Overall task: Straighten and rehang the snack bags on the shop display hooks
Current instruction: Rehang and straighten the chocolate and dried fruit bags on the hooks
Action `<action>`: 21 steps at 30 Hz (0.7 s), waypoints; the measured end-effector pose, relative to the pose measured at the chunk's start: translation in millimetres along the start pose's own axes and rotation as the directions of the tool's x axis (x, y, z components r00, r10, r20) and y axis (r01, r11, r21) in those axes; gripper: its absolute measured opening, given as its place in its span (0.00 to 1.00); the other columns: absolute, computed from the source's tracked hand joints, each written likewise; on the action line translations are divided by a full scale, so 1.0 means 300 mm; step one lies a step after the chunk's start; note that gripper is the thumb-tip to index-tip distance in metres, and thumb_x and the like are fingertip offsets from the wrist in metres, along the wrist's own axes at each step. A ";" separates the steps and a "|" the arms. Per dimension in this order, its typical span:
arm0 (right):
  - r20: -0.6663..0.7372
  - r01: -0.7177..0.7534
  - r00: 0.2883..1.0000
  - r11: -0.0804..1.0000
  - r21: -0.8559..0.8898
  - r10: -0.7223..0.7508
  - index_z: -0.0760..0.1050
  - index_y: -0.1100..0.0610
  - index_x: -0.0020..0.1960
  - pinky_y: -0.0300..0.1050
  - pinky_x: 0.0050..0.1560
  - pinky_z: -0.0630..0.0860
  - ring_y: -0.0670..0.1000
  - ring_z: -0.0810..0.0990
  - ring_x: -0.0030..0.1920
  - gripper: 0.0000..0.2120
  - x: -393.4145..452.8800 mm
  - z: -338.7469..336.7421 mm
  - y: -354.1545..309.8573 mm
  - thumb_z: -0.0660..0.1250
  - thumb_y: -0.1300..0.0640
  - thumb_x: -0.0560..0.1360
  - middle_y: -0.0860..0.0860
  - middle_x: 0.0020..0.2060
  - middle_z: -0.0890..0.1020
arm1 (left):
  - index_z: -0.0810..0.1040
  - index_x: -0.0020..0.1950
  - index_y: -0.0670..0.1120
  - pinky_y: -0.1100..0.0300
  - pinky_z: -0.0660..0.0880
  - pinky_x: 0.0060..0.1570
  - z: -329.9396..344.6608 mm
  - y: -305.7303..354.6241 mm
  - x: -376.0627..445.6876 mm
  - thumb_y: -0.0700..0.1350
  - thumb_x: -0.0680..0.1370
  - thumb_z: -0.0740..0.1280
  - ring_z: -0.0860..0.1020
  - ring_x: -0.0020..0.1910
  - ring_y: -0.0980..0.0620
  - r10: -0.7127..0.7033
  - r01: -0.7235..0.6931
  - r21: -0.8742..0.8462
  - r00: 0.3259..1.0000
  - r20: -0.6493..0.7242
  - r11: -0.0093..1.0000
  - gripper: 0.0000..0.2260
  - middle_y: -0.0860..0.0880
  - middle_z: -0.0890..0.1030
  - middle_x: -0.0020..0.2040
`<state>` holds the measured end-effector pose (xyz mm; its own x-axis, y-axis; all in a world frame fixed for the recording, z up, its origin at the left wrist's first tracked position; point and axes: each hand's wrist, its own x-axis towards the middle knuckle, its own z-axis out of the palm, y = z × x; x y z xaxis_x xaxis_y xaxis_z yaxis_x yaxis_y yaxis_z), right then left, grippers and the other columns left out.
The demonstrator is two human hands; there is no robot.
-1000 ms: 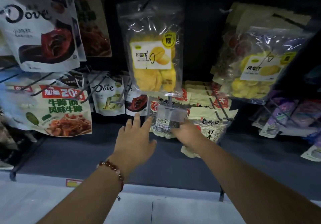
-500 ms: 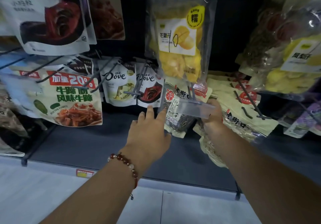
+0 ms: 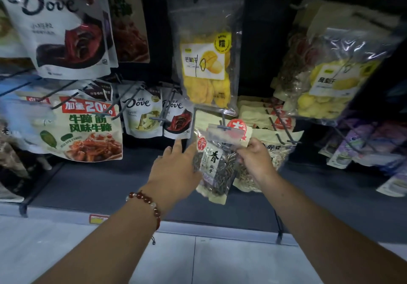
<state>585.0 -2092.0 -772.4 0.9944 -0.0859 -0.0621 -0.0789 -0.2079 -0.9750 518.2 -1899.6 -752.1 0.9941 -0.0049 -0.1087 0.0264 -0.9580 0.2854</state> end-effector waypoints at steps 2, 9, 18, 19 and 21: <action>0.011 0.000 1.000 1.000 -0.006 0.000 0.75 0.56 0.48 0.49 0.41 0.74 0.50 0.75 0.36 0.03 -0.052 -0.026 -0.002 0.68 0.62 0.77 0.62 0.49 0.83 | 0.47 0.80 0.57 0.45 0.60 0.72 -0.006 0.001 -0.026 0.57 0.80 0.62 0.52 0.79 0.41 0.003 -0.003 0.005 1.000 0.006 1.000 0.34 0.46 0.45 0.81; 0.128 0.010 0.992 1.000 0.025 -0.013 0.75 0.57 0.54 0.44 0.38 0.73 0.47 0.75 0.35 0.05 -0.212 -0.098 -0.030 0.65 0.62 0.79 0.57 0.48 0.84 | 0.48 0.80 0.59 0.45 0.64 0.72 -0.001 -0.015 -0.111 0.59 0.79 0.63 0.53 0.79 0.44 -0.008 0.016 -0.115 0.998 0.067 0.993 0.34 0.49 0.46 0.81; 0.232 -0.025 0.972 1.000 -0.013 0.028 0.77 0.52 0.54 0.48 0.50 0.78 0.48 0.82 0.45 0.05 -0.387 -0.221 -0.031 0.66 0.58 0.79 0.48 0.45 0.86 | 0.38 0.79 0.62 0.57 0.69 0.62 0.048 -0.021 -0.181 0.60 0.78 0.66 0.63 0.76 0.49 0.100 -0.028 -0.406 0.983 0.156 0.913 0.41 0.53 0.57 0.80; 0.239 -0.018 0.971 1.000 -0.006 0.019 0.77 0.52 0.54 0.48 0.50 0.77 0.47 0.82 0.45 0.05 -0.396 -0.233 -0.041 0.66 0.58 0.79 0.48 0.45 0.86 | 0.36 0.78 0.62 0.58 0.69 0.60 0.046 -0.007 -0.193 0.60 0.78 0.66 0.64 0.75 0.49 0.096 -0.020 -0.433 0.983 0.154 0.901 0.43 0.53 0.58 0.79; 0.241 0.002 0.971 1.000 0.015 -0.006 0.77 0.52 0.55 0.44 0.46 0.76 0.45 0.81 0.42 0.05 -0.405 -0.257 -0.067 0.66 0.58 0.79 0.49 0.45 0.86 | 0.35 0.78 0.61 0.58 0.69 0.60 0.046 0.010 -0.205 0.60 0.76 0.69 0.66 0.74 0.50 0.078 0.005 -0.540 0.988 0.131 0.842 0.46 0.52 0.61 0.78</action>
<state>460.3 -2152.4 -728.8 0.9826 0.1526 -0.1058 -0.0754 -0.1931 -0.9783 455.8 -1906.3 -757.8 0.9708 -0.1170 -0.2096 0.0841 -0.6518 0.7537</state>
